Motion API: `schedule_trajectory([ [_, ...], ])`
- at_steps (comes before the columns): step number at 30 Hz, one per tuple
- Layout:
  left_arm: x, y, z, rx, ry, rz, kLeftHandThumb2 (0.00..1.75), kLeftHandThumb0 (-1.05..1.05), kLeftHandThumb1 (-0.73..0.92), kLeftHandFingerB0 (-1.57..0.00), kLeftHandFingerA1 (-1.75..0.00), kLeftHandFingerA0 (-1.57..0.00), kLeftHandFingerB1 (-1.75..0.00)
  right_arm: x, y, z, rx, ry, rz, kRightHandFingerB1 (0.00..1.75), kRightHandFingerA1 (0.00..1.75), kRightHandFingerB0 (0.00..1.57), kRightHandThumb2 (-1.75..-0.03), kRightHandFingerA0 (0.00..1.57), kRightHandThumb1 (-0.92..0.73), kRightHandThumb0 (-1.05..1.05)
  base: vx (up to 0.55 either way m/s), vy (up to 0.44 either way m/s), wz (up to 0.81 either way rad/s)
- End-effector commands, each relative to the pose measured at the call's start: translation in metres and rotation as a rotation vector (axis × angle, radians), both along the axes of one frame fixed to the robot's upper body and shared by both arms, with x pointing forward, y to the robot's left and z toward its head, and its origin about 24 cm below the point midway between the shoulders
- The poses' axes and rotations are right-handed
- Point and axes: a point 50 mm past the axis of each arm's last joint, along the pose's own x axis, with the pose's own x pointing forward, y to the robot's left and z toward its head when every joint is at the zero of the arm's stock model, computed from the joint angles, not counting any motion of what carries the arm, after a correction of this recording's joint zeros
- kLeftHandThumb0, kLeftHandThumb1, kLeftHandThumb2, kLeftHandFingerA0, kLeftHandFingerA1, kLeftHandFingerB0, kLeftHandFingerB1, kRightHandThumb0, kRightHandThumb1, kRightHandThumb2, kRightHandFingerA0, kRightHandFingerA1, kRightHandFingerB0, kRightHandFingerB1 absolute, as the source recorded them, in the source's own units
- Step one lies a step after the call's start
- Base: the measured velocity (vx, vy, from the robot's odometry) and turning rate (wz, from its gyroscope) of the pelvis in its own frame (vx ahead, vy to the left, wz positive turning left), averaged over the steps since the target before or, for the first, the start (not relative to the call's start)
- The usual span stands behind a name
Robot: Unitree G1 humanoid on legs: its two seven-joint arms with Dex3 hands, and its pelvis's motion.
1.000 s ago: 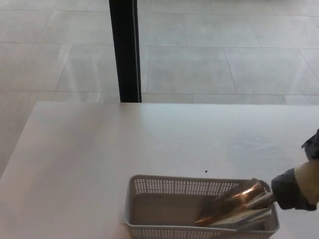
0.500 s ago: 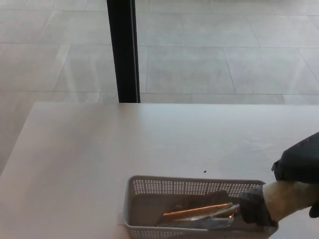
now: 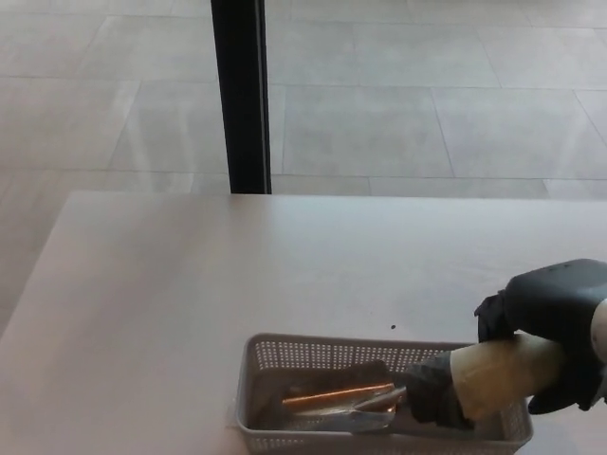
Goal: A garden tool is kept on the righthand side and a container is kept on the lefthand side on a desk infront of the robot. the robot uses its right hand to pick up the garden tool and makes a scooping motion inside the container
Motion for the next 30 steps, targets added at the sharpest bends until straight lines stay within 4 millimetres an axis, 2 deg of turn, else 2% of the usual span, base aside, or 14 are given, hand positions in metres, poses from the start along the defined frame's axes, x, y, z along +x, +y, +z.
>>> schedule_trajectory([
  [1,-0.001,0.003,0.002,0.013,-0.004,0.0,1.02,-0.69,-0.05,-0.84,-1.28,-1.03,-1.07,0.001,-0.007,0.007,0.223,-0.062,-0.044,1.7,1.75,0.75,-1.09,0.91,-0.51,-0.3,0.0,0.0,0.0],
  [4,-0.001,0.003,0.002,-0.002,-0.018,0.029,1.07,-1.05,-0.09,-0.74,-1.29,-0.85,-1.11,0.002,-0.017,0.016,0.4,-0.101,-0.11,1.63,1.75,0.82,-1.21,0.93,-0.52,-0.27,0.0,0.0,0.0],
  [5,-0.002,0.003,0.003,-0.001,-0.016,0.027,1.02,-0.72,-0.06,-0.81,-1.3,-1.03,-1.08,0.002,-0.021,0.018,0.464,-0.112,-0.139,1.62,1.75,0.81,-1.21,0.93,-0.53,-0.26,0.0,0.0,0.0],
  [9,-0.004,0.004,0.003,0.007,-0.005,0.001,1.08,-0.96,0.0,-0.79,-1.39,-0.91,-1.13,-0.001,-0.039,0.025,0.7,-0.169,-0.241,1.61,1.75,0.82,-1.2,0.94,-0.48,-0.25,0.0,0.0,0.0],
  [12,-0.006,0.004,0.003,0.005,-0.008,0.01,1.02,-0.7,-0.04,-0.88,-1.3,-1.02,-1.08,-0.001,-0.049,0.026,0.797,-0.202,-0.285,1.54,1.74,0.82,-1.24,0.94,-0.47,-0.21,0.0,0.0,0.0],
  [14,-0.008,0.004,0.004,-0.01,-0.019,-0.001,1.03,-0.82,-0.1,-0.86,-1.41,-0.97,-1.1,-0.003,-0.062,0.029,0.809,-0.256,-0.322,1.56,1.75,0.8,-1.27,0.95,-0.47,-0.23,0.0,0.0,0.0],
  [15,-0.009,0.004,0.005,-0.011,-0.016,-0.018,1.12,-1.04,0.04,-0.78,-1.38,-0.87,-1.08,-0.003,-0.066,0.03,0.828,-0.268,-0.337,1.56,1.75,0.8,-1.27,0.94,-0.48,-0.23,0.0,0.0,0.0],
  [20,-0.009,0.005,0.005,0.019,-0.003,-0.02,1.04,-0.96,-0.02,-0.77,-1.18,-0.87,-1.06,-0.005,-0.087,0.037,0.86,-0.315,-0.37,1.51,1.75,0.8,-1.23,0.91,-0.49,-0.19,0.0,0.0,0.0],
  [21,-0.009,0.005,0.005,0.024,0.0,-0.021,1.04,-0.96,-0.02,-0.77,-1.18,-0.87,-1.06,-0.005,-0.089,0.038,0.871,-0.322,-0.373,1.51,1.75,0.8,-1.23,0.91,-0.49,-0.19,0.0,0.0,0.0],
  [22,-0.009,0.005,0.005,0.021,-0.002,-0.018,1.06,-0.84,-0.04,-0.85,-1.26,-1.07,-1.09,-0.005,-0.092,0.039,0.874,-0.327,-0.385,1.52,1.75,0.8,-1.23,0.91,-0.49,-0.22,0.0,0.0,0.0],
  [24,-0.009,0.005,0.004,0.017,-0.006,-0.012,1.06,-0.84,-0.04,-0.85,-1.26,-1.07,-1.09,-0.005,-0.097,0.041,0.881,-0.335,-0.402,1.52,1.75,0.8,-1.23,0.91,-0.49,-0.22,0.0,0.0,0.0],
  [25,-0.009,0.004,0.004,0.013,-0.002,-0.016,1.08,-0.97,-0.07,-0.81,-1.23,-0.86,-1.08,-0.004,-0.104,0.043,0.885,-0.344,-0.411,1.55,1.75,0.77,-1.16,0.88,-0.53,-0.16,0.0,0.0,0.0],
  [27,-0.01,0.004,0.004,0.005,-0.006,-0.008,1.14,-0.9,-0.03,-0.8,-1.44,-0.95,-1.18,-0.004,-0.109,0.044,0.884,-0.352,-0.415,1.55,1.75,0.77,-1.19,0.9,-0.52,-0.17,0.0,0.0,0.0],
  [30,-0.011,0.004,0.003,0.001,-0.005,0.044,1.1,-0.8,-0.05,-0.82,-1.35,-0.97,-1.12,-0.002,-0.118,0.047,0.882,-0.367,-0.437,1.54,1.75,0.78,-1.19,0.9,-0.51,-0.16,0.0,0.0,0.0],
])
